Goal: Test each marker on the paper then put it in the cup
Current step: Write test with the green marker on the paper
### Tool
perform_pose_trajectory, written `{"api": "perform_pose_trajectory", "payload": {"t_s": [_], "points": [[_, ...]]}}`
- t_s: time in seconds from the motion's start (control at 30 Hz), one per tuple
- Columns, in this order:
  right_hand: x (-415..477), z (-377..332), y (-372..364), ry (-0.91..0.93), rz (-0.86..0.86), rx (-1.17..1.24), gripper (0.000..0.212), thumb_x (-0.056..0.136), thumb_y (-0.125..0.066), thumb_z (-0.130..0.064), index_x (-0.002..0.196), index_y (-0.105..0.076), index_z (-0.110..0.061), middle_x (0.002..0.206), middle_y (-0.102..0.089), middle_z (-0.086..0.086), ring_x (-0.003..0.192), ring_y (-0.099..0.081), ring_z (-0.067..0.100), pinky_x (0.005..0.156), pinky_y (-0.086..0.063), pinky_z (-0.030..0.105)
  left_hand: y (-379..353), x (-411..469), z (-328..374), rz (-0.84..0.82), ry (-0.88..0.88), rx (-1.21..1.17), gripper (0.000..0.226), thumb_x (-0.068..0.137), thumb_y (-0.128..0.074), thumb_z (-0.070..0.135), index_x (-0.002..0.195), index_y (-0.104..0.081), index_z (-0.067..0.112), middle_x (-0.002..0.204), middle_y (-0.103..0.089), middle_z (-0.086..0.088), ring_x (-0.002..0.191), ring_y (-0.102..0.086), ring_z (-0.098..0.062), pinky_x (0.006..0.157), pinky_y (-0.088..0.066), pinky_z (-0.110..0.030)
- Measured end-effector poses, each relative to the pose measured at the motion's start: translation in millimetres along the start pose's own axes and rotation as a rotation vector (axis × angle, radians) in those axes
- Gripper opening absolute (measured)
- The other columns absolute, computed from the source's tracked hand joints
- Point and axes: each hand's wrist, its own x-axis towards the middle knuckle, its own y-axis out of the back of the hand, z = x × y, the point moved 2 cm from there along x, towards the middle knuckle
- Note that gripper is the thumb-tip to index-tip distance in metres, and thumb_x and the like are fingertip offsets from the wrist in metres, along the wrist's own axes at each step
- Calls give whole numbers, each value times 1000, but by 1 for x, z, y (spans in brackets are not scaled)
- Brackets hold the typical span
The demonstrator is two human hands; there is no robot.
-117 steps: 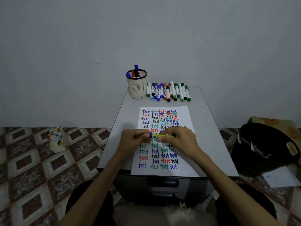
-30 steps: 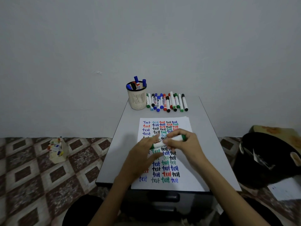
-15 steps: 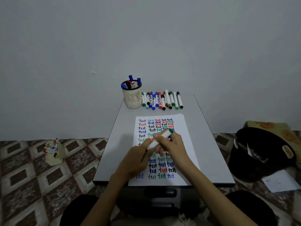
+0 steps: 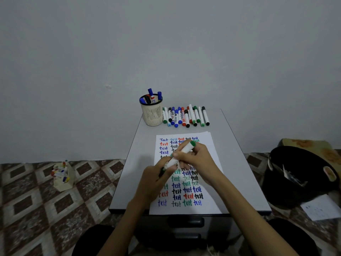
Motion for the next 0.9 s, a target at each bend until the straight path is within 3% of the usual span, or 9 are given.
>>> {"api": "perform_pose_trajectory", "payload": {"t_s": [0.1, 0.17, 0.23, 0.3, 0.4, 0.5, 0.6, 0.73, 0.9], "points": [[5, -1, 16, -19, 87, 47, 24, 72, -75, -13, 79, -55, -3, 67, -58, 10, 47, -49, 11, 42, -40, 19, 1, 1, -1, 28, 38, 97, 31, 90, -38, 54, 118, -41, 41, 66, -64, -1, 56, -63, -9, 51, -54, -32], [12, 1, 34, 0, 204, 271, 14, 78, -67, -10, 75, -53, -7, 70, -55, 9, 49, -45, 10, 41, -39, 16, 1, 1, -3, 74, 37, 170, 34, 91, -35, 46, 123, -40, 38, 64, -58, 1, 55, -59, -10, 50, -51, -31], [16, 3, 54, 12, 310, 536, 3, 89, -55, -5, 87, -58, -7, 79, -63, 9, 61, -54, 13, 48, -47, 16, -1, 2, -5, 69, 42, 211, 37, 91, -33, 36, 127, -40, 35, 73, -56, 5, 63, -57, -10, 57, -52, -29], [20, 8, 67, -16, 350, 656, 17, 95, -49, -7, 108, -59, -1, 97, -70, 14, 80, -68, 21, 60, -55, 22, -5, 4, -6, 1, 59, 192, 42, 89, -35, 23, 131, -39, 28, 93, -54, 3, 83, -58, -11, 71, -54, -34], [25, 15, 73, -68, 359, 412, 22, 89, -60, -3, 109, -60, 5, 108, -70, 18, 95, -69, 29, 67, -58, 28, -10, 6, -8, -54, 20, 232, 53, 86, -42, 1, 136, -40, 18, 103, -50, 6, 98, -52, -13, 86, -50, -32], [25, 19, 70, -102, 361, 136, 15, 79, -72, 1, 86, -59, 0, 79, -71, 15, 65, -66, 25, 51, -54, 27, -9, 7, -11, -46, -4, 242, 48, 85, -45, -2, 130, -47, 15, 108, -50, 6, 103, -48, -10, 90, -47, -28], [20, 28, 64, -107, 346, 111, 23, 81, -71, 4, 76, -49, -1, 59, -57, 17, 40, -50, 20, 41, -45, 26, -9, 7, -12, -43, -3, 237, 43, 84, -46, -2, 123, -52, 13, 111, -55, 0, 104, -48, -9, 89, -42, -19], [15, 41, 60, -107, 382, -17, 28, 81, -68, 9, 71, -45, -3, 56, -45, 16, 37, -43, 20, 40, -44, 25, -9, 7, -14, -48, 5, 242, 39, 81, -43, 5, 117, -56, 12, 107, -56, 1, 101, -48, -9, 86, -38, -15], [17, 47, 61, -97, 400, -150, 30, 79, -65, 13, 68, -45, -6, 52, -49, 4, 46, -51, 11, 45, -45, 21, -9, 8, -15, -52, 19, 247, 35, 80, -42, 8, 111, -58, 13, 103, -55, 3, 97, -49, -8, 83, -36, -13]]}}
